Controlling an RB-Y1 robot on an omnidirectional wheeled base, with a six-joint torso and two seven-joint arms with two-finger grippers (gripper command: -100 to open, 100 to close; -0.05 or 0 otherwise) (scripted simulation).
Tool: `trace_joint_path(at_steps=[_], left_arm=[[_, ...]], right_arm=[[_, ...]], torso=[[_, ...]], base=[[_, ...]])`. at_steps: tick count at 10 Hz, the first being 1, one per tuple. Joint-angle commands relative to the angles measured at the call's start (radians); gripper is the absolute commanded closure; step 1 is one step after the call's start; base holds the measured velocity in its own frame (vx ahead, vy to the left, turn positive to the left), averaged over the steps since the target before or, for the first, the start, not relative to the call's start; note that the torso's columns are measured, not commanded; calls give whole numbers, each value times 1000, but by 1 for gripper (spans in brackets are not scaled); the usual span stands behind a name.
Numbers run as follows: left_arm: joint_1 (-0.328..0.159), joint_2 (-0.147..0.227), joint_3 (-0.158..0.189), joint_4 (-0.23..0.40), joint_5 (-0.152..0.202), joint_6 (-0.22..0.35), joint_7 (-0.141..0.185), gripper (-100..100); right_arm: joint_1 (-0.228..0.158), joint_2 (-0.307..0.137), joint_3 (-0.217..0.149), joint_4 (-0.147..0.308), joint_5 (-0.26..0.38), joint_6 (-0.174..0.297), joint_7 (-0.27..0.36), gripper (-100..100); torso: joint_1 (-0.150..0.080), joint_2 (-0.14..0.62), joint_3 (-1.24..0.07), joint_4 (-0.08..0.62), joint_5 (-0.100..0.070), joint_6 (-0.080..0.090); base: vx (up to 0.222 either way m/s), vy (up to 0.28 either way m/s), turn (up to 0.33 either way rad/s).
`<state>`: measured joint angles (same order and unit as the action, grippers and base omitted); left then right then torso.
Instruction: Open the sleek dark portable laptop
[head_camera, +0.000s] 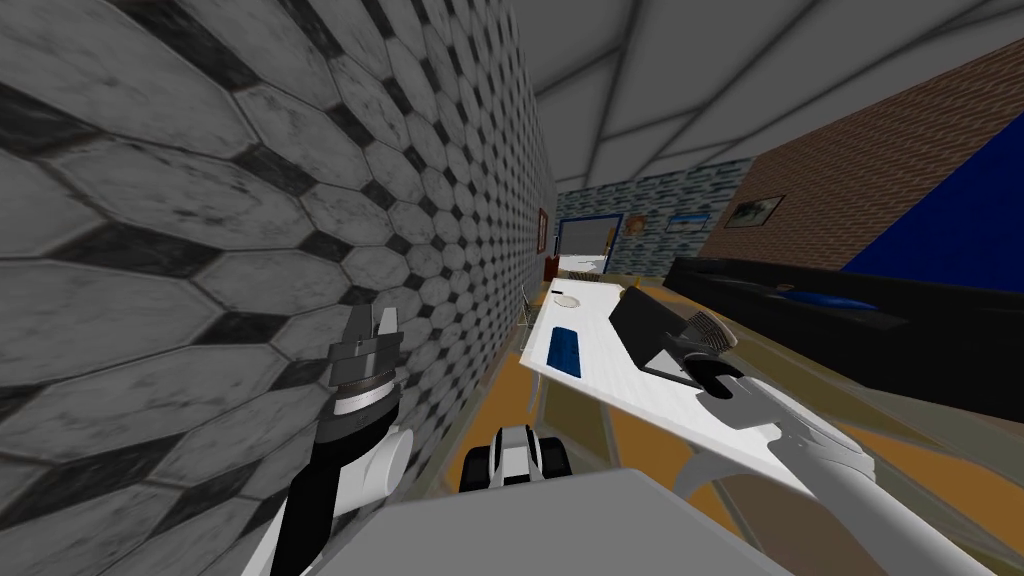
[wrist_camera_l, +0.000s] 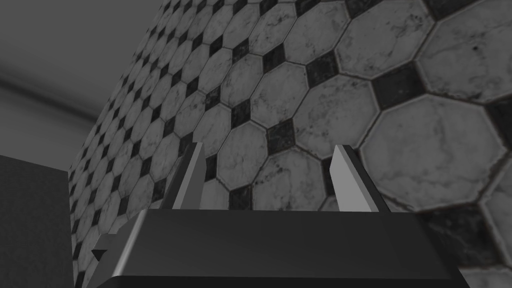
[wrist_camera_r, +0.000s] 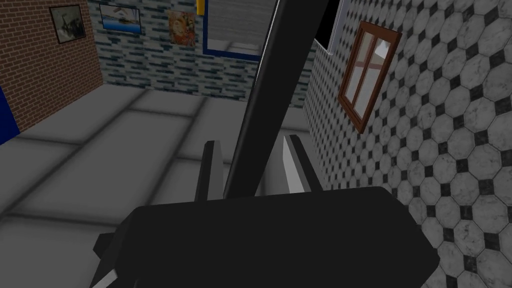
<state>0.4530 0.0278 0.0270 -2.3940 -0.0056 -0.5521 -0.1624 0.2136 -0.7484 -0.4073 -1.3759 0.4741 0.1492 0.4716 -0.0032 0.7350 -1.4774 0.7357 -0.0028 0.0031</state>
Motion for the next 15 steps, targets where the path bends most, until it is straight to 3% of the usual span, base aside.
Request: trace_joint_path(at_steps=[1, 8, 9, 10, 15], left_arm=[[0, 0, 0, 0, 0, 0, 0, 0], [0, 0, 0, 0, 0, 0, 0, 0], [0, 0, 0, 0, 0, 0, 0, 0], [0, 0, 0, 0, 0, 0, 0, 0], [0, 0, 0, 0, 0, 0, 0, 0]], right_arm=[[-29, 25, 7, 39, -45, -21, -44, 100], [-96, 83, 23, 130, -149, -70, -146, 100], [-93, 65, 14, 119, -135, -68, -130, 100], [-113, 110, 5, 156, -158, -107, -152, 100], [-149, 197, -14, 226, -197, -180, -184, 100]], torso=[[-2, 0, 0, 0, 0, -1], [-1, -2, -1, -3, -3, -2], [-3, 0, 0, -3, -5, -4], [1, -1, -1, -1, -1, -4], [1, -4, -3, -4, -3, -5]], base=[[-95, -123, 12], [-64, -107, -3], [-41, -56, -1], [-41, -98, -8], [-49, -116, 7]])
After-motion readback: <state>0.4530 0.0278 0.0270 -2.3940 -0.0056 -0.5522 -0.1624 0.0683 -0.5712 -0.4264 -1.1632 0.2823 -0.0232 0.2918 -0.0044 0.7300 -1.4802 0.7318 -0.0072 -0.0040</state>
